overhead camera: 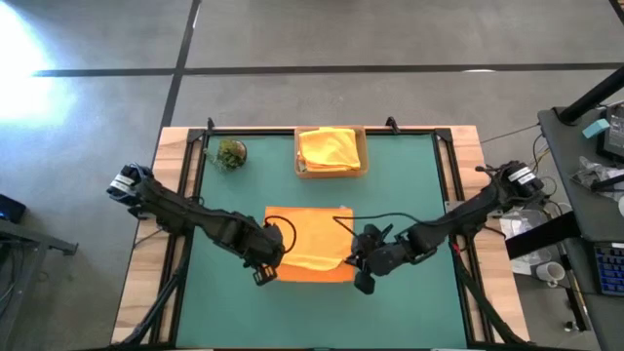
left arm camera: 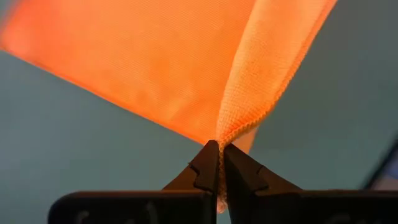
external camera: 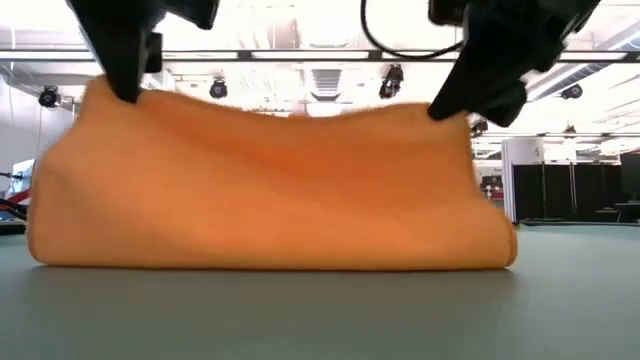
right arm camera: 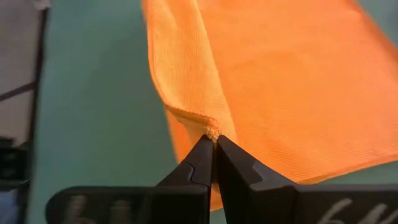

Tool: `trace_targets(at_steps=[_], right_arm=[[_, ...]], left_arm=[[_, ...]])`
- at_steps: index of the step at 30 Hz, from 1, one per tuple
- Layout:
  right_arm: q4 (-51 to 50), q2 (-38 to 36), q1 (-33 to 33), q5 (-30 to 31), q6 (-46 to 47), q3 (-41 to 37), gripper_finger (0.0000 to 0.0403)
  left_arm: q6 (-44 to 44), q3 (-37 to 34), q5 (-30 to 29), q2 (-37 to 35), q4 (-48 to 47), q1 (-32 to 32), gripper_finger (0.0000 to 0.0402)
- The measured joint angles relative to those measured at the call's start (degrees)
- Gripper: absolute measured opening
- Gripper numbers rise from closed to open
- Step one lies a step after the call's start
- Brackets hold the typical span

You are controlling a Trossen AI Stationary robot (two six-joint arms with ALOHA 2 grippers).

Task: Fold microfiber towels
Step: Fold the orange microfiber towel

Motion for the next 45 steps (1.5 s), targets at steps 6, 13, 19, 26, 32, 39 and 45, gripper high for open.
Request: trace_targets(at_steps=[6, 13, 19, 26, 32, 39, 45], right_arm=[[-4.4, 0.5, -3.3, 2.4, 0.2, 0.2, 0.0008], [-9.5, 0.2, -9.2, 3.3, 0.6, 0.1, 0.0008], [-9.2, 2.5, -13.1, 3.3, 1.5, 0.0, 0.0008], [-9.4, 5.2, -14.3, 2.9, 6.8, 0.0, 0.0008], [-9.4, 4.7, -14.9, 3.0, 8.1, 0.0, 0.0008], [-9.6, 4.8, -17.1, 3.1, 9.8, 0.0, 0.0008], [-9.8, 4.8, -18.8, 3.1, 10.9, 0.0, 0.0008]], left_arm=[[2.8, -1.8, -6.6, 0.0, 0.1, 2.8, 0.0], [5.8, -4.7, -10.3, 0.0, 0.2, 8.5, 0.0], [6.0, -7.1, -11.4, 0.0, 0.4, 13.2, 0.0], [10.3, -9.9, -11.3, 0.0, 7.7, 16.1, 0.0], [11.8, -11.3, -11.6, 0.0, 11.2, 17.1, 0.0], [12.8, -13.1, -11.7, 0.0, 11.1, 18.6, 0.0], [15.3, -13.1, -13.1, 0.0, 11.3, 20.3, 0.0001]])
